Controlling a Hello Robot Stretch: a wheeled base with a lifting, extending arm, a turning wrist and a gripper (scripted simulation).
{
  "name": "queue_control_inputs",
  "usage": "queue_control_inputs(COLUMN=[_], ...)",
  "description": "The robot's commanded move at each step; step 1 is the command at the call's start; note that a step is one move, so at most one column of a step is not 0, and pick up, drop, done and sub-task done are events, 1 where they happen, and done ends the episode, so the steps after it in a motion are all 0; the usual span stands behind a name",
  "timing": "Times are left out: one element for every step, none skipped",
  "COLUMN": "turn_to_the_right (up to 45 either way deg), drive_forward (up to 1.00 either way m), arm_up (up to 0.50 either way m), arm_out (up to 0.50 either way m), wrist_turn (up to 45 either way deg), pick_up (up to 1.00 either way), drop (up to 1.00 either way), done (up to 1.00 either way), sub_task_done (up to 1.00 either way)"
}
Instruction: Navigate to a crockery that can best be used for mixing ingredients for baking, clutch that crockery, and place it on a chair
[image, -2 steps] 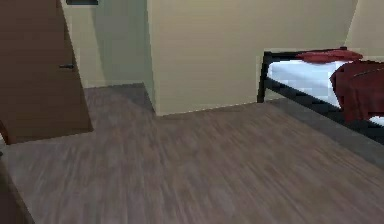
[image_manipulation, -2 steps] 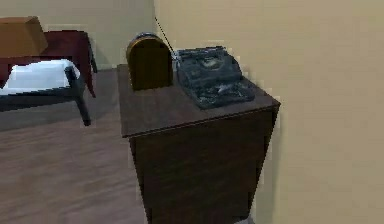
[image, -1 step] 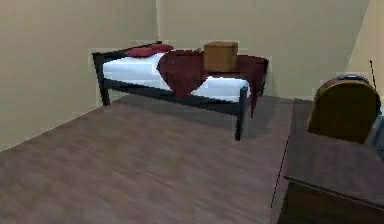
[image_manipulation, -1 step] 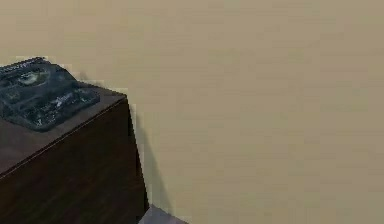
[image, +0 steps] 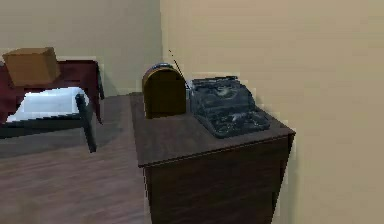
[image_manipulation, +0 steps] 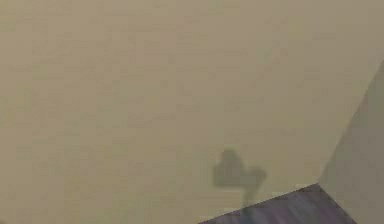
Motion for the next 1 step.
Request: queue_control_inputs(turn_to_the_right=[18.0], drive_forward=[0.0], arm_up=[0.0], arm_out=[0.0], wrist_turn=[0.0], pick_up=[0.0], drop=[0.0], done=[0.0], sub_task_done=[0.0])
